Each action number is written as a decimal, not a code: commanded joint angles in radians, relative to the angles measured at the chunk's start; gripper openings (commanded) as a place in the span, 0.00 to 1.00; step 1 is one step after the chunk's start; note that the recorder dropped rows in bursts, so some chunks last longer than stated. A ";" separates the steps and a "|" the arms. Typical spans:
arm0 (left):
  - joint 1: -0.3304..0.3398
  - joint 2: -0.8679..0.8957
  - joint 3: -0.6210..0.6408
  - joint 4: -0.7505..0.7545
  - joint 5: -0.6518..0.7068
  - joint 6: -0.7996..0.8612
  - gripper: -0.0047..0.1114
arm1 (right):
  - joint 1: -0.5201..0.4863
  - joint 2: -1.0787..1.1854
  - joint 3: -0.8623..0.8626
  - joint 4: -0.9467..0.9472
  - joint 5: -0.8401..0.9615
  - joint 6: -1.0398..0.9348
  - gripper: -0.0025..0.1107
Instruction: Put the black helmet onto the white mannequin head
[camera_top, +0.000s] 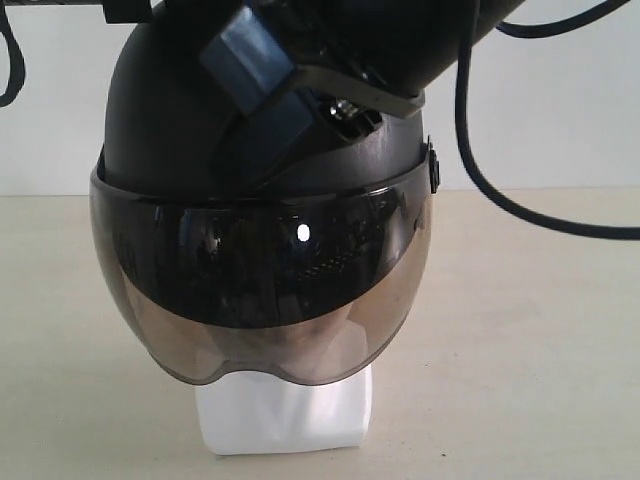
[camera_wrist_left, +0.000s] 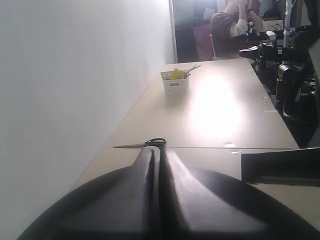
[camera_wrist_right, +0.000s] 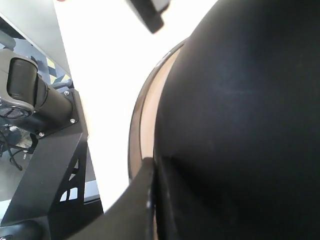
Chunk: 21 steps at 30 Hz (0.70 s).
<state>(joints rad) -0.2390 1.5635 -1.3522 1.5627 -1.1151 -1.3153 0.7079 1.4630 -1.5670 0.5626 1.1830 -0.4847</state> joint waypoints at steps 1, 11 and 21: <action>-0.007 0.020 0.012 0.087 0.048 -0.008 0.08 | 0.000 0.015 0.020 -0.064 0.038 0.005 0.02; -0.007 0.020 0.012 0.087 0.050 -0.008 0.08 | 0.000 0.015 0.091 -0.078 0.038 0.008 0.02; -0.007 0.020 0.012 0.087 0.050 -0.008 0.08 | 0.000 -0.018 0.091 -0.060 0.000 -0.028 0.02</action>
<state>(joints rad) -0.2390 1.5635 -1.3536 1.5643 -1.1088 -1.3172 0.7079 1.4456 -1.4733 0.5297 1.2478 -0.4710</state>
